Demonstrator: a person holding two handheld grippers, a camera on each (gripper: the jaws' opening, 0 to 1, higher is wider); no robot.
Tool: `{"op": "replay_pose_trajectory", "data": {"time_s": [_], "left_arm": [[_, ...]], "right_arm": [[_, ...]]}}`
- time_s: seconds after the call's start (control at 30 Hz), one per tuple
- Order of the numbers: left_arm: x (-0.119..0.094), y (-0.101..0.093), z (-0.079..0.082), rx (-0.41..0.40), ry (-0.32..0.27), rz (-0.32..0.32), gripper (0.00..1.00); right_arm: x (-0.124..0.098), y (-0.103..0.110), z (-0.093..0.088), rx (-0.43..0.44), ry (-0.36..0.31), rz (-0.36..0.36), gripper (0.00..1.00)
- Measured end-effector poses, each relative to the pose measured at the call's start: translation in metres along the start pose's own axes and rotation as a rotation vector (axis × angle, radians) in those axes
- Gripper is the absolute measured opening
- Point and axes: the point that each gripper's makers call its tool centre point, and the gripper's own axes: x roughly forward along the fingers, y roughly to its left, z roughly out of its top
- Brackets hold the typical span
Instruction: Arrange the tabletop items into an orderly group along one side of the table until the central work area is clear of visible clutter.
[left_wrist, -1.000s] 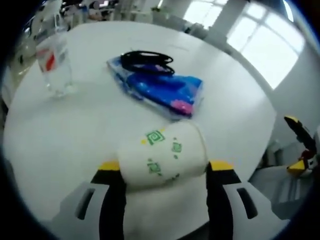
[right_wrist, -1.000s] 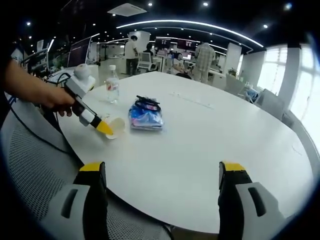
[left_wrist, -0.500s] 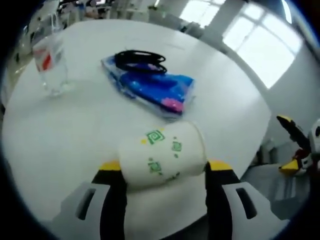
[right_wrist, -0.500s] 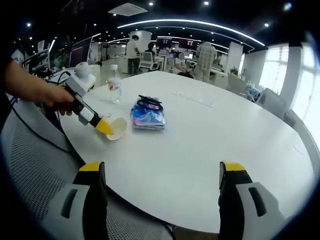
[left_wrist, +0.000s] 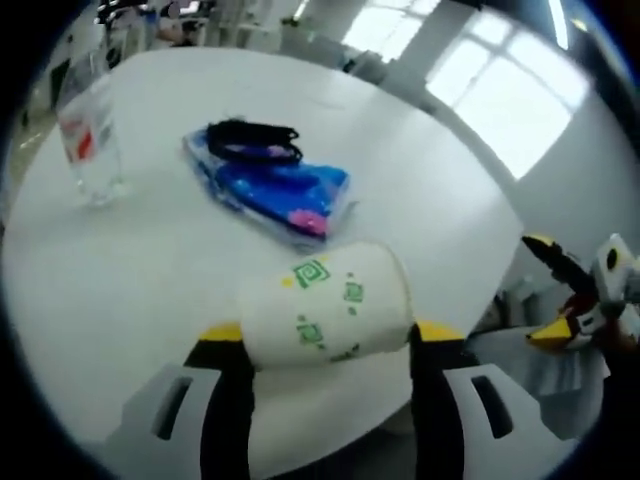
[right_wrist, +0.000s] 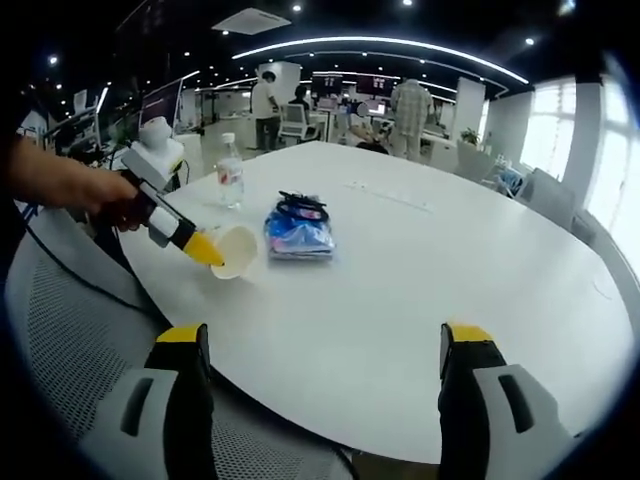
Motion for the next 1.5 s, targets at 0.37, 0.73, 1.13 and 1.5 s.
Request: {"op": "replay_pose_trajectory", "data": {"time_s": [0.37, 0.73, 1.13, 1.5], "left_arm": [[-0.016, -0.029, 0.014, 0.022, -0.036, -0.072, 0.59], [-0.029, -0.062, 0.02, 0.031, -0.052, -0.155, 0.59], [-0.045, -0.09, 0.03, 0.069, -0.074, -0.221, 0.59], [-0.056, -0.102, 0.031, 0.069, -0.071, -0.275, 0.59]], "right_arm": [[0.002, 0.003, 0.023, 0.011, -0.029, 0.031, 0.8], [0.006, 0.006, 0.039, 0.039, -0.054, 0.052, 0.72], [0.013, 0.021, 0.06, 0.131, -0.089, 0.13, 0.63], [0.02, 0.039, 0.067, 0.186, -0.101, 0.22, 0.48]]}}
